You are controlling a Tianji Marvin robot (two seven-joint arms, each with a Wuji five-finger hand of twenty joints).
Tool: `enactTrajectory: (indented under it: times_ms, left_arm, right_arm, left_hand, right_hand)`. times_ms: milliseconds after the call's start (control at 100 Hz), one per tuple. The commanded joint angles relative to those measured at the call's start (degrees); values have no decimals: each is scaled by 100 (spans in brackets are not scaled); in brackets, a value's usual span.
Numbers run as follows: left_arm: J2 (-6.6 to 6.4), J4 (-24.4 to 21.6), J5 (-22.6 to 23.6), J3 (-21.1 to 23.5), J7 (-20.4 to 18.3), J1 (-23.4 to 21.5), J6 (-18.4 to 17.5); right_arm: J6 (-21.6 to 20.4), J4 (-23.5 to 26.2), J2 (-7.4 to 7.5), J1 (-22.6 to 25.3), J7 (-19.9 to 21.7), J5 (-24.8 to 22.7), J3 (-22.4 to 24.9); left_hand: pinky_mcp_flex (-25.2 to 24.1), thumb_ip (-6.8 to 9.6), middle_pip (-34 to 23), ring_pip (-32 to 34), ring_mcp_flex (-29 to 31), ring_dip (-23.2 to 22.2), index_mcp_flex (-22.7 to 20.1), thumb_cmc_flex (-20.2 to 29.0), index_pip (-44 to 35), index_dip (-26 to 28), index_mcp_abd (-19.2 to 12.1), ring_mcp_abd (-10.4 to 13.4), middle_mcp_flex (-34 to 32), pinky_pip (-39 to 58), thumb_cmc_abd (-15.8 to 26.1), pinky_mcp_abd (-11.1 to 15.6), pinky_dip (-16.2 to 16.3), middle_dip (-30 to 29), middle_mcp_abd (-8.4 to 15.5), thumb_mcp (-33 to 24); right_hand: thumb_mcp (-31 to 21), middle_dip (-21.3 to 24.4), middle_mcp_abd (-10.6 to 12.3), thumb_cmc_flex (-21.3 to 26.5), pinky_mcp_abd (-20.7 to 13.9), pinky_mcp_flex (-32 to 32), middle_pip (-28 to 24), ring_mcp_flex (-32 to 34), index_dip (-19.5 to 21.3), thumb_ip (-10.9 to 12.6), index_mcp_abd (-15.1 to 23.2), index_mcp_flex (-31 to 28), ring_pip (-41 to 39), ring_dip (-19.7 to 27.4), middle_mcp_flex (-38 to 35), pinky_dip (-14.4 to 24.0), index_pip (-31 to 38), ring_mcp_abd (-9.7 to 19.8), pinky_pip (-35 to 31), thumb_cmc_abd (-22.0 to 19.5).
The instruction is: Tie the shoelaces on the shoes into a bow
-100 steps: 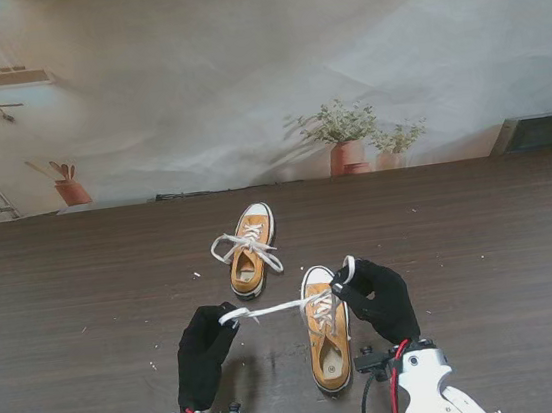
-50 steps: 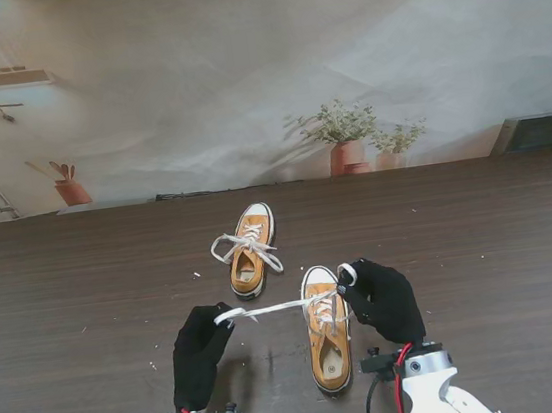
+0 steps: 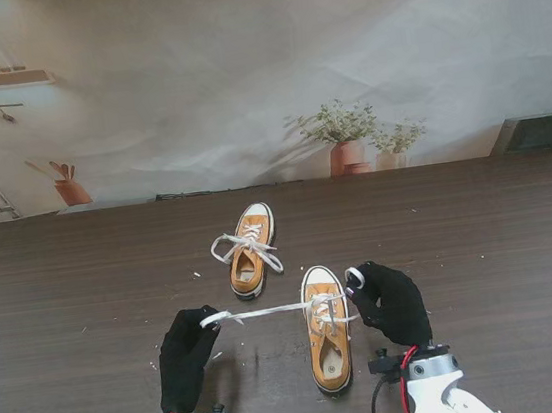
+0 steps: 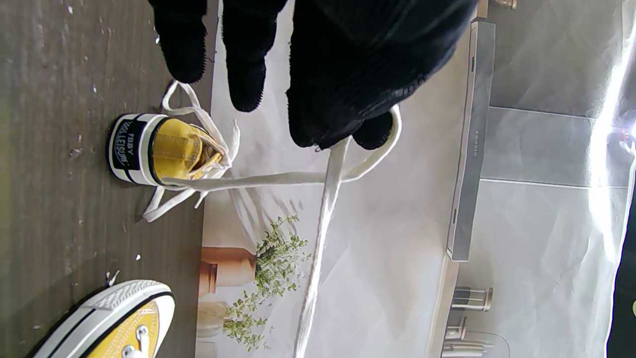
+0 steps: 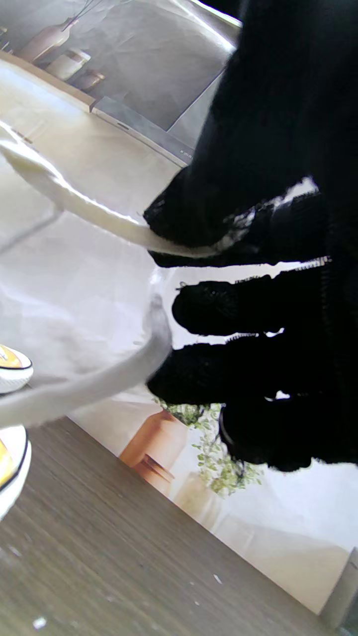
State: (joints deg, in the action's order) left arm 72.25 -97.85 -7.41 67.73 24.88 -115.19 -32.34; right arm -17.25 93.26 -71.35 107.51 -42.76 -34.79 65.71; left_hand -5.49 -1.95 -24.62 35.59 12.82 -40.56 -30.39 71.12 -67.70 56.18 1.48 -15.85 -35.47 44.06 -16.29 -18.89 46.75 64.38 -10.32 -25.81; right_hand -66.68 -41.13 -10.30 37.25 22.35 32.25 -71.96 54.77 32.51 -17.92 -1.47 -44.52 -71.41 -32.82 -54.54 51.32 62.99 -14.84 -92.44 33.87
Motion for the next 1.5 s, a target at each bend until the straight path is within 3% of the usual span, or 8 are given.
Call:
enactTrajectory:
  times_ms: [0,180,530,810,1400,1460,1490]
  left_arm:
    - [7,-58,55,47,-30,-85,46]
    - [12,-114,185,194,65,-261,84]
    - [40,-164,450,607,293,-542,271]
    - [59,-118,578,768,411,-554,521]
    - [93,49,478,924,492,-473,1170]
    - [97,42,529,943,530,-481,1181]
    - [98,38,541,952,539,-487,1158]
  right_arm:
    - [99,-78,66,60,-12,-107,45]
    - [318,-259,122,128,-314,-534,104]
    - [584,-556,154,225,-488,-719,344]
    - [979,-606,146,356,-435,-645,481]
    - [1329,-864,149,337,-307,-562,462]
    - [1309,-869,146,334,-313,-550,459]
    - [1302,-845,144,345,-316,-547,466]
  left_hand:
    - [-36,3,7,-71,83,72,146,285,-134,78,-316,12,-81,-35,81,-26,114,46,-3,-166]
    - [-36,4,10,-73,74,70,152,285,-131,78,-300,12,-78,-38,82,-26,118,50,-4,-175]
    - [-49,16,22,-82,48,70,154,285,-127,77,-274,-13,-61,-47,76,-36,131,50,-37,-201]
    - [-54,25,25,-84,21,67,157,285,-121,77,-240,-34,-43,-51,76,-36,144,54,-58,-221]
    - [-61,41,55,-176,-81,115,191,285,-99,82,-128,-94,73,-110,92,-50,137,45,-140,-279]
    - [-54,66,184,-230,-118,148,213,284,149,-150,-114,-56,164,-189,90,-9,104,-53,-123,-136]
    - [-49,128,152,-263,-163,166,333,200,371,-562,-96,-24,360,-251,136,16,95,-272,-112,58]
  right_hand:
    - [-174,-59,-85,308,-18,-135,-214,-63,443,24,90,-202,-136,-71,-12,40,808,-117,-116,-63]
    - [-95,-21,-169,389,48,-263,-234,-148,451,51,43,-183,-164,-95,37,26,779,-173,-75,-100]
    - [-78,50,-245,488,103,-251,-243,-128,457,89,15,-170,-153,-98,38,13,743,-198,-40,-70]
    - [-133,142,-393,632,218,-210,-172,-63,419,132,15,-274,-89,-64,-21,-46,649,-260,23,57]
    - [-159,157,-399,588,256,-152,-136,23,401,121,91,-330,-49,-21,-79,-72,557,-250,38,101]
    - [-125,183,-329,491,231,-159,-88,34,329,114,179,-338,-7,5,-87,-97,460,-192,81,103]
    - [-116,235,-271,419,198,-235,-14,-19,212,114,263,-348,108,53,-57,-166,376,-157,206,114]
